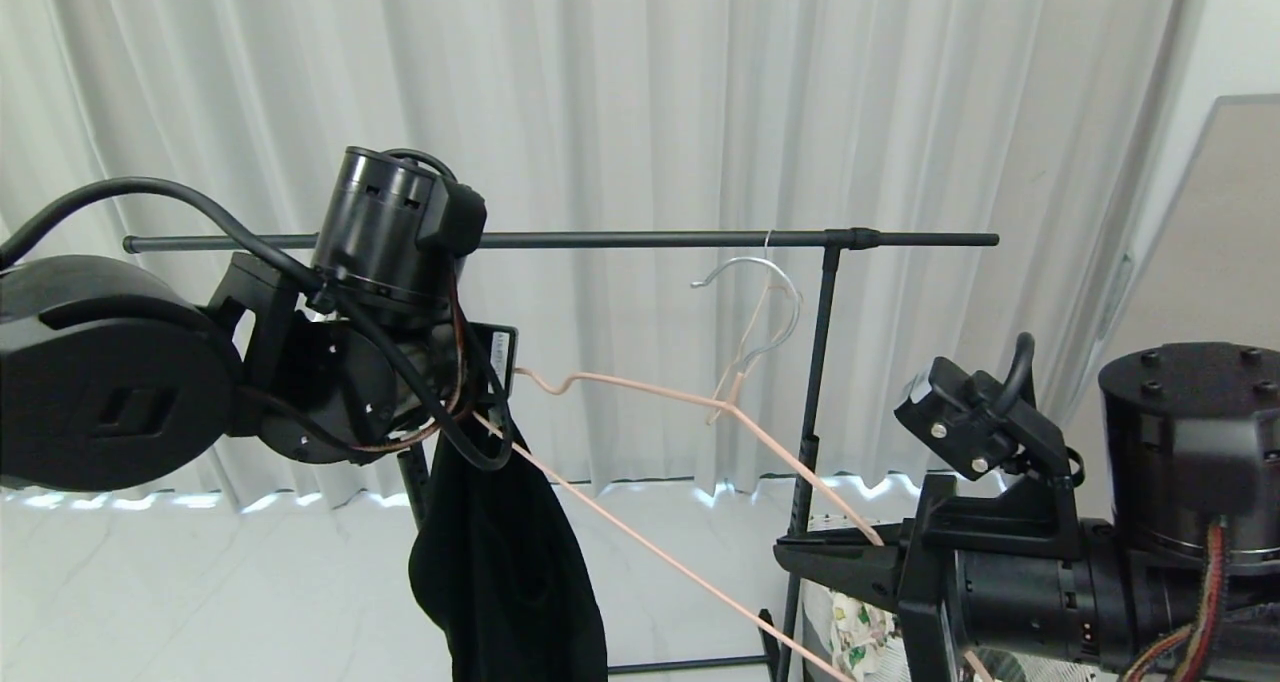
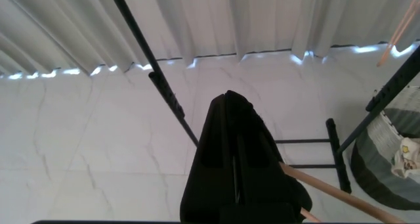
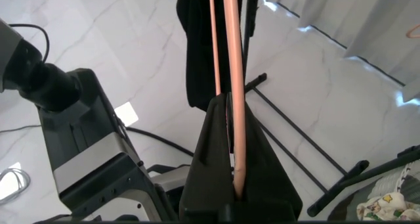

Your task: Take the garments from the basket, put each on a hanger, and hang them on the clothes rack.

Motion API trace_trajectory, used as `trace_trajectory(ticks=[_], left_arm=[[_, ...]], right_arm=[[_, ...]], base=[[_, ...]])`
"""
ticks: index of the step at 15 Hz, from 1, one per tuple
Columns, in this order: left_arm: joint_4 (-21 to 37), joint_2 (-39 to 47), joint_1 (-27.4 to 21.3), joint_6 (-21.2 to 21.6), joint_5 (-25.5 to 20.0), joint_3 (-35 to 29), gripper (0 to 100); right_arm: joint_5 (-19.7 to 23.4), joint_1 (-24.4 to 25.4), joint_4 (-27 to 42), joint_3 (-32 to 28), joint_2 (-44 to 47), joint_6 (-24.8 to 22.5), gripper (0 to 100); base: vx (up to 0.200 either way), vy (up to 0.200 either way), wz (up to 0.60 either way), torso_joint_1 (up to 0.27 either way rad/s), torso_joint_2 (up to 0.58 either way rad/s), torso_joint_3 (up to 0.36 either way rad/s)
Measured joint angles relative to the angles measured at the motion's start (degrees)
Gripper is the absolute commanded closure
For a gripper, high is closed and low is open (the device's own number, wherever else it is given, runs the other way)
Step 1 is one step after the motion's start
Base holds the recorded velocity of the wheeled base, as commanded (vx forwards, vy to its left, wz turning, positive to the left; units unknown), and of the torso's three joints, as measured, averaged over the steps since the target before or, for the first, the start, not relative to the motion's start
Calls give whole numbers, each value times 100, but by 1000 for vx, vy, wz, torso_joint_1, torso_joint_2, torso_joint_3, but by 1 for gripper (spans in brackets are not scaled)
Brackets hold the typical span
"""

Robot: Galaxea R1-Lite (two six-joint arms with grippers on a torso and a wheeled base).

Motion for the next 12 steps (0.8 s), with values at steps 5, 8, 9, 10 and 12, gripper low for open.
trace_trajectory(ticks=[5, 8, 9, 10, 12], left_arm=[[-5, -9, -138, -7, -1, 10, 100], [-6, -41, -494, -2, -1, 13, 100], [-6, -49, -634, -5, -4, 13, 100], [-5, -52, -780, -7, -9, 11, 100], [-6, -57, -990, -18, -26, -4, 100]], right_arm=[[-2, -115, -1, 2, 44, -6, 100], [17, -123, -4, -56, 83, -39, 100], [24, -115, 0, -74, 104, -107, 100], [28, -105, 5, -83, 127, -145, 100], [38, -94, 2, -98, 168, -165, 100]], base=[[0, 0, 0, 0, 0, 0], [0, 0, 0, 0, 0, 0], [0, 0, 0, 0, 0, 0], [0, 0, 0, 0, 0, 0], [0, 0, 0, 0, 0, 0]])
